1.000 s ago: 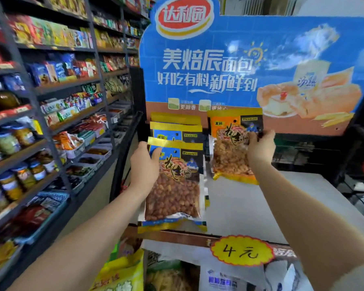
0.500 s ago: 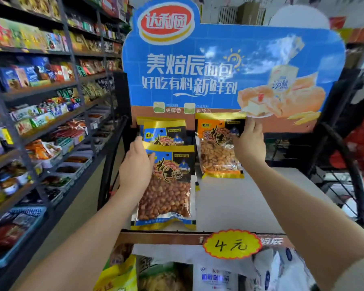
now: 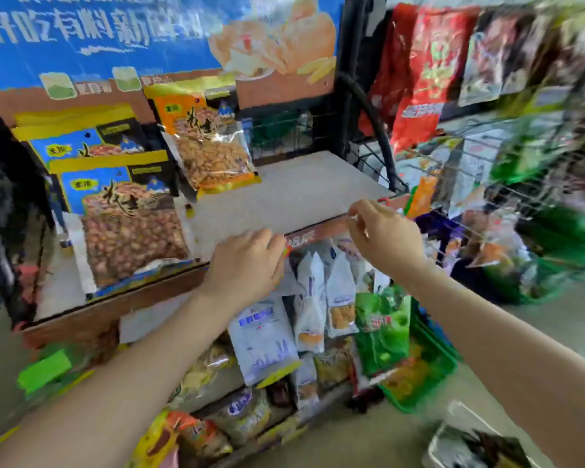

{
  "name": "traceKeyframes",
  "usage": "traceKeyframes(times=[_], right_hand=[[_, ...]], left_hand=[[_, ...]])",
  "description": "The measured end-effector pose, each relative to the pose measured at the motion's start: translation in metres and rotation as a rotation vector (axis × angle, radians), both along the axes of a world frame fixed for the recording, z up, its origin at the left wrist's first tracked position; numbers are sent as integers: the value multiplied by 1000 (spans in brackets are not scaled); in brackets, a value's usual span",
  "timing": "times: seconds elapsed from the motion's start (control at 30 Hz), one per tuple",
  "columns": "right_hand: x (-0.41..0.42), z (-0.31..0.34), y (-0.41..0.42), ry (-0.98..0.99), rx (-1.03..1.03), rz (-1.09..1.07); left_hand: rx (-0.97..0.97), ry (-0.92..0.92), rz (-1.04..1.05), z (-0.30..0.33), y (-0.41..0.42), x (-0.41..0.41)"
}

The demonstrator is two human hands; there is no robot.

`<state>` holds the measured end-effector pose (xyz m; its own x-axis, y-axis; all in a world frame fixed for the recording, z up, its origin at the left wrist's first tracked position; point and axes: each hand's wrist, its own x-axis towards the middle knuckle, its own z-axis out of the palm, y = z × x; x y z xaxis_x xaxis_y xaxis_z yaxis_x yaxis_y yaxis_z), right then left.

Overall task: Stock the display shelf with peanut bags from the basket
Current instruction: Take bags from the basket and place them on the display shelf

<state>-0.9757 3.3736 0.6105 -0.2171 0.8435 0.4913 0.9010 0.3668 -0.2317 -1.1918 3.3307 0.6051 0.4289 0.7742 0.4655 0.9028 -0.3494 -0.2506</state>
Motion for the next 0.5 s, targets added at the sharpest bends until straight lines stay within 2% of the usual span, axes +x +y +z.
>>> traceKeyframes(times=[0.13,0.2,0.37,0.5], right_hand=[[97,-43,-34,-20,-48,-172],[140,-68,-46,4,-107,-248],[254,-138,-65,-38,-350,-358],[354,-192,-89,-16,-557,-428]], left_hand=[[164,-19,-77,-15,2,62],[124,-7,-159,-28,6,99],[-245,129,-381,-110,12,225],[-546,236,-432,-186,7,335]])
